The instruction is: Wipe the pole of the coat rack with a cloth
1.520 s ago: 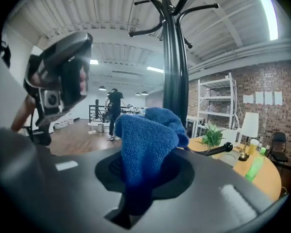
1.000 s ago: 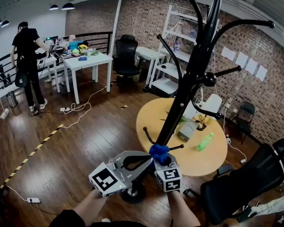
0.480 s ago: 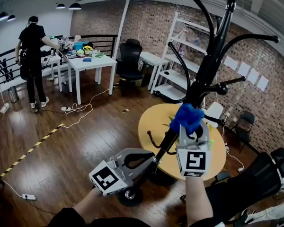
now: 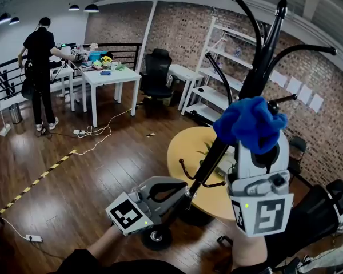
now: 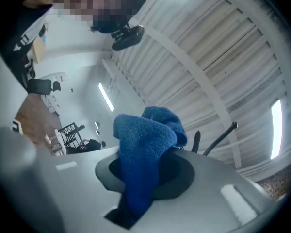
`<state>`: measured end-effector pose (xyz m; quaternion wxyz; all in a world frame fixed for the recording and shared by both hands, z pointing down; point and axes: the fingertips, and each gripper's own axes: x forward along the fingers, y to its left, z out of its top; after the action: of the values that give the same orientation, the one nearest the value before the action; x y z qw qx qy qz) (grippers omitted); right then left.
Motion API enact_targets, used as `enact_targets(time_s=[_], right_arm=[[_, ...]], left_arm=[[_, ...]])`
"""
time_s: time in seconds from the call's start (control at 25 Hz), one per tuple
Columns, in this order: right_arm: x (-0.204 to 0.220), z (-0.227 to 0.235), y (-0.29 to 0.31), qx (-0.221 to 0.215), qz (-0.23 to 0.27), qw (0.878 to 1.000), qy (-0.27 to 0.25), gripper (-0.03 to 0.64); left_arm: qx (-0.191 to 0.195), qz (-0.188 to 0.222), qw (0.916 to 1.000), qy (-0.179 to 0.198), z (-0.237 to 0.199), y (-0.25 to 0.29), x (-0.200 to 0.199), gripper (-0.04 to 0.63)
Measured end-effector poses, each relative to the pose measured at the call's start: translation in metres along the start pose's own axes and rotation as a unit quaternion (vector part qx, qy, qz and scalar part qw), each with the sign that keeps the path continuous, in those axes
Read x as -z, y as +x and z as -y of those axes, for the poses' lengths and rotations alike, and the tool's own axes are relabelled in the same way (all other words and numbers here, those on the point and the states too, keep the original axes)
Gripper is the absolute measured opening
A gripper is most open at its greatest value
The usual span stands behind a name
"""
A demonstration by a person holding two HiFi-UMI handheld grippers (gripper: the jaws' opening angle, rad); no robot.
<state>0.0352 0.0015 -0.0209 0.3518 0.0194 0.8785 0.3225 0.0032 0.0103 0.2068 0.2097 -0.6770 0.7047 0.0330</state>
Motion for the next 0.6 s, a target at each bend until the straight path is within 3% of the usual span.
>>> enact_targets(time_s=[0.16,0.32,0.4,0.6], right_arm=[[0.007,0.005,-0.003,0.007,-0.012,1.000,-0.005,0.075],[0.081,0.024,-0.008,0.053,-0.092,0.994,0.025,0.075],[0.117,0.024,-0.010,0.055,-0.132,0.989,0.035,0.075],[0.170,0.002,-0.022,0.058,-0.177,0.982,0.008,0.075]], left_arm=[[0.004,0.000,1.0000,-0.002,0.000,-0.001,-0.002,0.003],[0.007,-0.008,0.9999,-0.008,0.001,-0.002,0.004,0.003],[0.008,-0.011,0.9998,-0.012,0.001,-0.001,0.008,0.003],[0.006,-0.019,0.9996,-0.019,-0.001,0.000,0.016,0.003]])
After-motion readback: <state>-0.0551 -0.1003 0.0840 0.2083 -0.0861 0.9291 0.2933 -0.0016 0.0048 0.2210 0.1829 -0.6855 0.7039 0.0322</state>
